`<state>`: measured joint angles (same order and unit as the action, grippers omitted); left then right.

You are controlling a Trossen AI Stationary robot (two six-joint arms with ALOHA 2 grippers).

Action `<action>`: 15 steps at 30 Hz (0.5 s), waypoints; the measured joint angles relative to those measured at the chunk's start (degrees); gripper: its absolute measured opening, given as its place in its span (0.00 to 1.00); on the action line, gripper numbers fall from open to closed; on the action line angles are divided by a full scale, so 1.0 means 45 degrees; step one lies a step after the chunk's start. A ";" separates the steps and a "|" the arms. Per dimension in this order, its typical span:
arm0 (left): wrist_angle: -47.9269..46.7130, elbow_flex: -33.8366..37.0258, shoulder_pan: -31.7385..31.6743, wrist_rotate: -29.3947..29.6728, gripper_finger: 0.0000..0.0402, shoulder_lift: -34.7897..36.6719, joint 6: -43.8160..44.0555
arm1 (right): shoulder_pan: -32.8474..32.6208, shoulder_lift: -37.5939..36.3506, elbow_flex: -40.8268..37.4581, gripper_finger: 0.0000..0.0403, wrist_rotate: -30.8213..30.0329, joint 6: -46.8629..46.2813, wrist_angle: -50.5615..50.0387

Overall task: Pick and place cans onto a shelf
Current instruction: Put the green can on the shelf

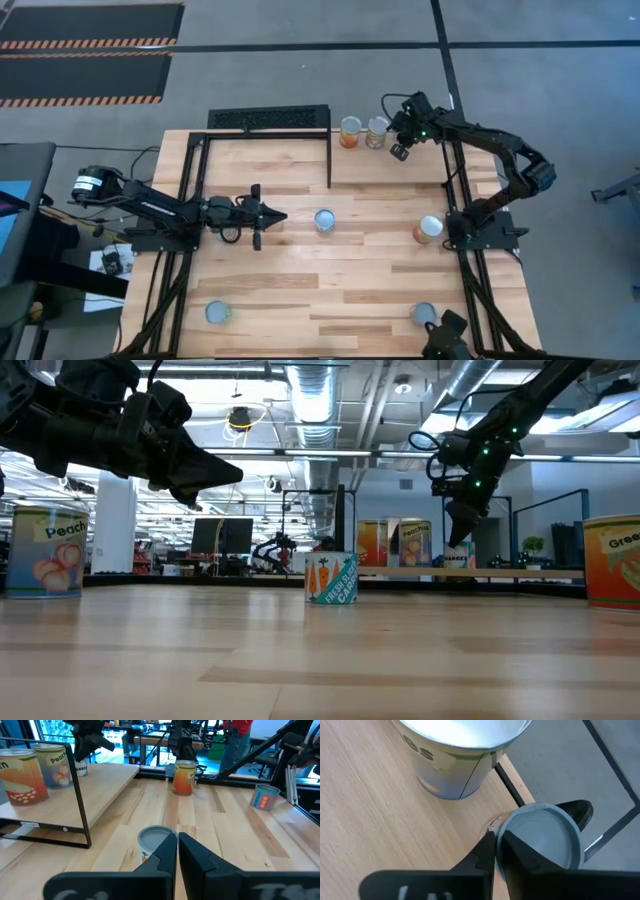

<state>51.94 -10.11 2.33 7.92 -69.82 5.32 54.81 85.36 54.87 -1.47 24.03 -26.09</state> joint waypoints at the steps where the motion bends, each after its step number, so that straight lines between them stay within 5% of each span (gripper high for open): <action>1: 0.0000 0.0000 0.0000 0.0000 0.02 0.0000 0.0000 | 0.0000 0.0000 0.0000 0.11 0.0003 0.0000 0.0005; 7: 0.0000 0.0000 0.0000 0.0000 0.02 0.0000 -0.0029 | -0.0015 0.0000 0.0000 0.11 -0.0001 -0.0005 0.0013; 15: 0.0000 0.0000 0.0000 0.0000 0.02 0.0000 -0.0034 | -0.0049 0.0000 0.0000 0.26 0.0004 -0.0104 -0.0010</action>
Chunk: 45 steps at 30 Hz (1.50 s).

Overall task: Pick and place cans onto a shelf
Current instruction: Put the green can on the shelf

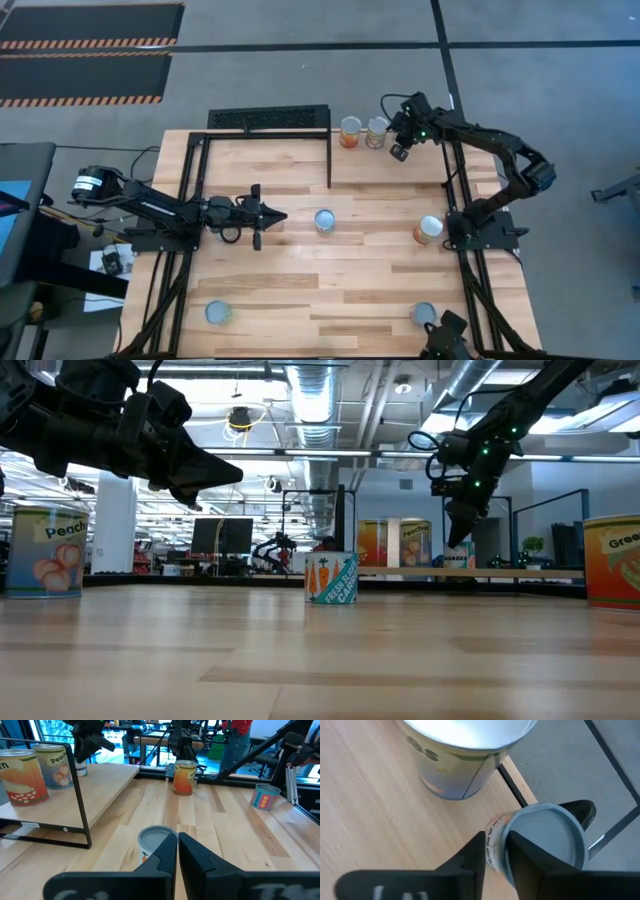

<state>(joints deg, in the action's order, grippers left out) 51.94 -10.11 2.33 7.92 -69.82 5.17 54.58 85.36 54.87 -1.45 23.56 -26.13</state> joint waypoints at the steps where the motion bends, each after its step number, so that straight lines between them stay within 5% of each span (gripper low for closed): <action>1: 0.0000 0.0000 0.0000 0.0000 0.02 0.0000 0.0000 | -0.0058 -0.0013 0.0000 0.29 0.0000 0.0015 -0.0004; 12: 0.0000 0.0000 -0.0005 0.0087 0.02 0.0000 -0.0291 | -0.1517 -0.2860 -0.0015 0.39 -0.0015 -0.0200 -0.0173; 17: 0.0000 0.0000 -0.0001 0.0090 0.02 0.0000 -0.0352 | -0.3242 -0.4634 -0.0426 0.26 0.0186 -0.0895 -0.0237; 22: 0.0000 0.0000 -0.0005 0.0088 0.02 0.0000 -0.0422 | -0.5593 -0.5771 -0.2236 0.04 0.1364 -0.1233 0.2154; 26: 0.0000 0.0000 -0.0005 0.0091 0.02 0.0000 -0.0432 | -0.7517 -0.6143 -0.3711 0.05 0.1660 -0.1966 0.4471; 37: -0.0014 0.0000 -0.0004 0.0058 0.02 0.0000 -0.0670 | -1.3073 -0.4100 -0.4614 0.04 0.0824 -0.3717 0.9150; 45: -0.0073 0.0000 -0.0005 0.0053 0.02 0.0000 -0.0736 | -1.4809 -0.1490 -0.3665 0.15 -0.1505 -0.4827 0.9405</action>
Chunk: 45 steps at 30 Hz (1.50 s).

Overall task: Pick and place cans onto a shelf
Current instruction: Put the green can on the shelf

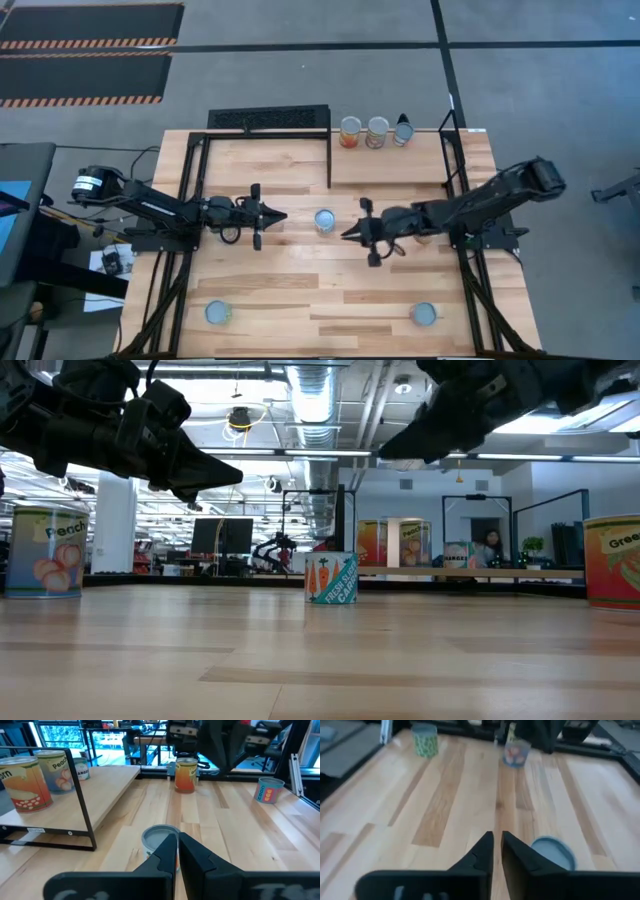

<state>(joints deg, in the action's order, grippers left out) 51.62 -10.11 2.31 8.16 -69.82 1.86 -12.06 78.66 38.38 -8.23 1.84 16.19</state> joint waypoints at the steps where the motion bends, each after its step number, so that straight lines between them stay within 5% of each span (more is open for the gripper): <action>1: 0.0005 0.0000 0.0000 0.0000 0.02 0.0000 -0.0080 | -0.0116 0.0238 0.0193 0.16 -0.0216 -0.0030 -0.0226; 22: -0.0272 0.0000 0.0005 0.0000 0.02 0.0000 -0.0597 | -0.0038 0.3428 0.4474 0.59 -0.1249 -0.0813 -0.5923; 45: -0.0449 0.0005 0.0000 0.0044 0.02 -0.0010 -0.0717 | 0.2067 0.5371 0.4709 0.49 -0.0338 0.2087 -0.5276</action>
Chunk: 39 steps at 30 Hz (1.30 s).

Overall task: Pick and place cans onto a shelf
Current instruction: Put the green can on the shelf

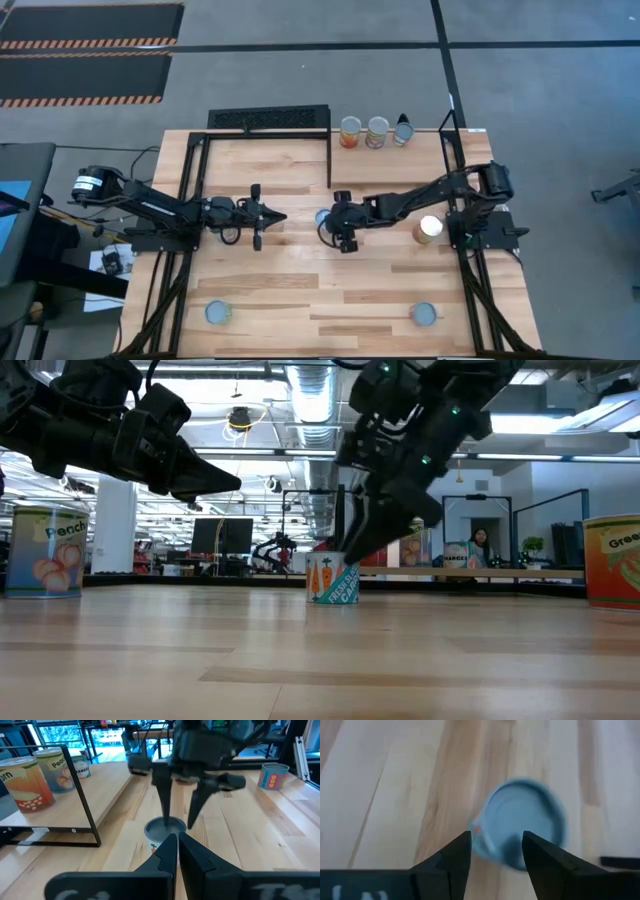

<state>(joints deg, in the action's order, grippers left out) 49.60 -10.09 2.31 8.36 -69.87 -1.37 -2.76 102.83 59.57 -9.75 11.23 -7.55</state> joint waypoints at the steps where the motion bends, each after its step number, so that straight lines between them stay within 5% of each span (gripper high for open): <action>1: -0.0013 0.0000 0.0003 0.0000 0.02 0.0000 0.0004 | 0.0030 0.0115 0.0064 0.48 0.0002 0.0050 0.0162; 16: -0.0086 0.0000 0.0000 -0.0005 0.02 -0.0005 0.0109 | -0.0271 -0.0317 0.0025 0.05 0.0163 0.0090 -0.0976; 20: -0.0183 0.0000 0.0002 -0.0009 0.02 -0.0005 0.0112 | -0.0742 -0.1588 0.0029 0.03 -0.0272 -0.0373 -0.2105; 27: -0.0289 0.0000 0.0001 -0.0010 0.02 -0.0005 0.0134 | -0.0960 -0.4524 0.0029 0.07 -0.3055 -0.2188 -0.6087; 32: -0.0283 0.0000 0.0002 -0.0010 0.02 -0.0005 0.0215 | 0.0735 -0.6063 0.0024 0.03 -0.4159 -0.4279 -0.8974; 39: -0.0275 0.0000 0.0000 -0.0010 0.02 -0.0005 0.0219 | 0.4887 -0.6465 0.0024 0.05 -0.3864 -0.5903 -1.0331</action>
<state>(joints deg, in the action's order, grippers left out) 48.36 -10.09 2.31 8.32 -69.89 -0.38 19.24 73.73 59.68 -27.14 -15.33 -54.04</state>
